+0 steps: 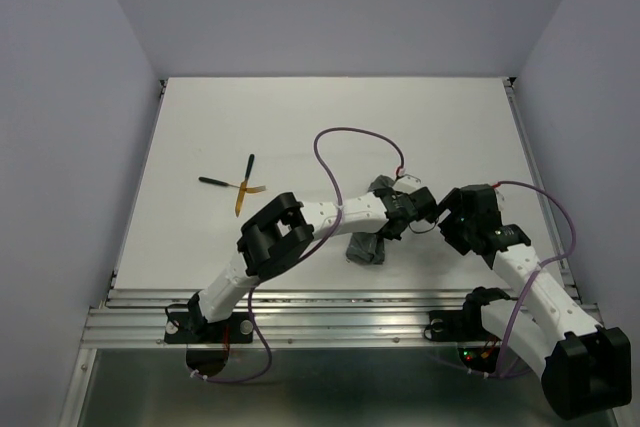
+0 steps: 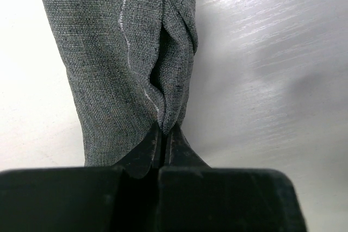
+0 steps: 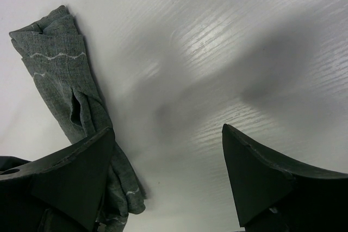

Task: Fold the napkin into a case and place the utensils inside
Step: Pick up the smaller rectangle-folded napkin from the center of the board, then turn over the smaller rectangle-folded napkin at the center of the board.

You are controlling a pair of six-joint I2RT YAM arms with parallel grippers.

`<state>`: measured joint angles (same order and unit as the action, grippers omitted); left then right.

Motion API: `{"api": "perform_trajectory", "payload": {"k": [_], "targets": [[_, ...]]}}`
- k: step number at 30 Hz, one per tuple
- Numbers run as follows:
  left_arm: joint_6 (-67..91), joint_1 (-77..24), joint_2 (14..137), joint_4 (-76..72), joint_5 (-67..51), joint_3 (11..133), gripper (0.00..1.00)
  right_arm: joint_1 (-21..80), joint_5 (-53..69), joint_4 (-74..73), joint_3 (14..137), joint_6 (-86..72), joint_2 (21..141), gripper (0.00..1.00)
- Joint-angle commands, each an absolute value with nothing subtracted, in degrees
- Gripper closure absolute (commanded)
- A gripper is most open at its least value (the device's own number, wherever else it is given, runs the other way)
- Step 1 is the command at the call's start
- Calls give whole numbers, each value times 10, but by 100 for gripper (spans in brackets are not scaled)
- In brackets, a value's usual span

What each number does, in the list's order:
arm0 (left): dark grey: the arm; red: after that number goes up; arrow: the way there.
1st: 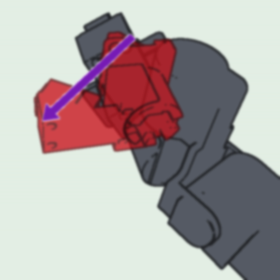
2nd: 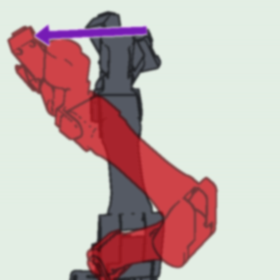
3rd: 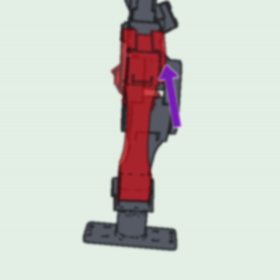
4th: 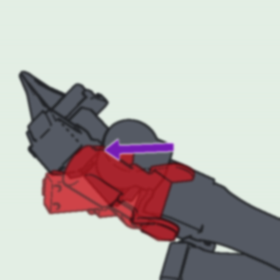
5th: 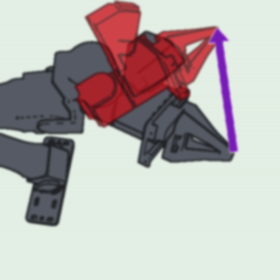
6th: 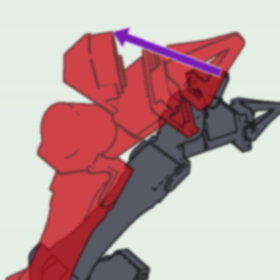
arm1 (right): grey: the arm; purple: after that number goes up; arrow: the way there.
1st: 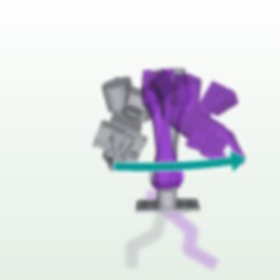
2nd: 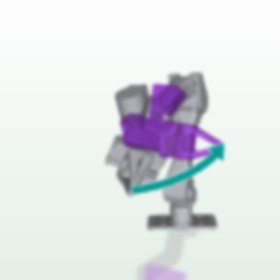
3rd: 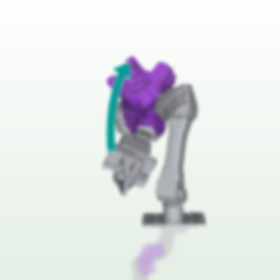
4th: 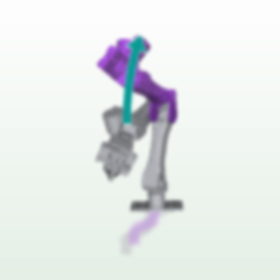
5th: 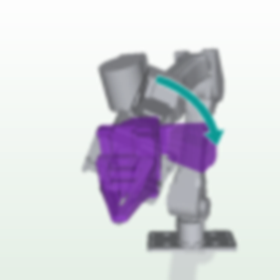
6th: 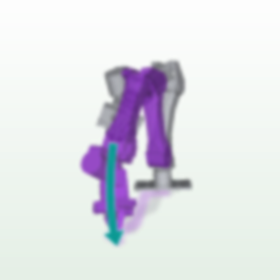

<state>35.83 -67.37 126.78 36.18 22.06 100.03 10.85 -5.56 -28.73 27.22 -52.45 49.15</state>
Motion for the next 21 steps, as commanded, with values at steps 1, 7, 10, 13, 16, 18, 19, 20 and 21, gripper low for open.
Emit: {"api": "perform_trajectory", "payload": {"k": [1,7,10,13,16,18,19,20,21], "targets": [[324,-665,1260,346,203,1012,100,105,-56,-287,277,-523,488,15],[264,-621,1166,230,54,925,100,105,-56,-287,281,-519,484,15],[244,-596,1127,198,-49,894,100,105,-55,-287,285,-516,484,15],[236,-574,1108,174,-125,882,100,105,-52,-287,291,-511,483,15],[236,-562,1100,149,-172,868,100,105,-41,-283,303,-496,479,15],[239,-553,1103,125,-227,856,100,105,-39,-284,316,-483,476,15],[239,-548,1105,114,-258,853,100,105,-38,-284,321,-479,475,16],[238,-547,1108,110,-271,853,100,105,-38,-285,328,-476,475,16],[237,-546,1113,105,-282,853,100,105,-38,-287,332,-473,475,15]]}}
